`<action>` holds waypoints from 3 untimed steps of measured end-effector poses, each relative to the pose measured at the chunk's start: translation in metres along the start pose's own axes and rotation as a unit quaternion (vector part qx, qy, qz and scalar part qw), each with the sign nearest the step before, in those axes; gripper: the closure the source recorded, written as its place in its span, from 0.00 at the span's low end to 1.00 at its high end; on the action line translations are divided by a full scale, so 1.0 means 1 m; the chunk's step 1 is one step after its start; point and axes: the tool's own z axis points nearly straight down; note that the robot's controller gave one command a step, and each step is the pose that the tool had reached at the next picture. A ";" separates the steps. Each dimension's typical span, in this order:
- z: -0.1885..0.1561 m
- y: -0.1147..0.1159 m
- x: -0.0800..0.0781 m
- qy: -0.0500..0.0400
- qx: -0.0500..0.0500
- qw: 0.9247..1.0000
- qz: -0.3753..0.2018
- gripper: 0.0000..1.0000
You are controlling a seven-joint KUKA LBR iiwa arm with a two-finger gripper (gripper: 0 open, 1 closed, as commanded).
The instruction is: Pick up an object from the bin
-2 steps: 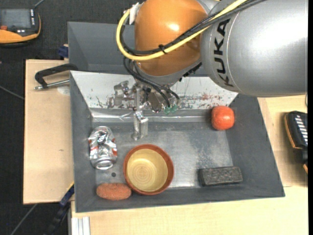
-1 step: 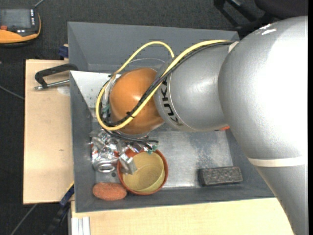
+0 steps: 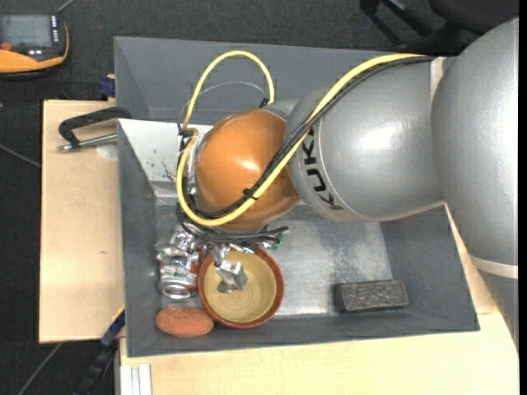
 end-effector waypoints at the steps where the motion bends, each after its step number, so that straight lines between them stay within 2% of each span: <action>1: 0.062 -0.028 0.063 -0.002 0.002 1.000 0.009 0.00; 2: 0.060 -0.028 0.059 -0.006 0.004 1.000 0.006 1.00; 3: 0.020 0.010 0.000 -0.008 0.007 0.956 -0.293 1.00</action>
Offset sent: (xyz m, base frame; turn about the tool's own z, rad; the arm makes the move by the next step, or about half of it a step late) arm -0.0044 -0.0658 -0.0653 0.0104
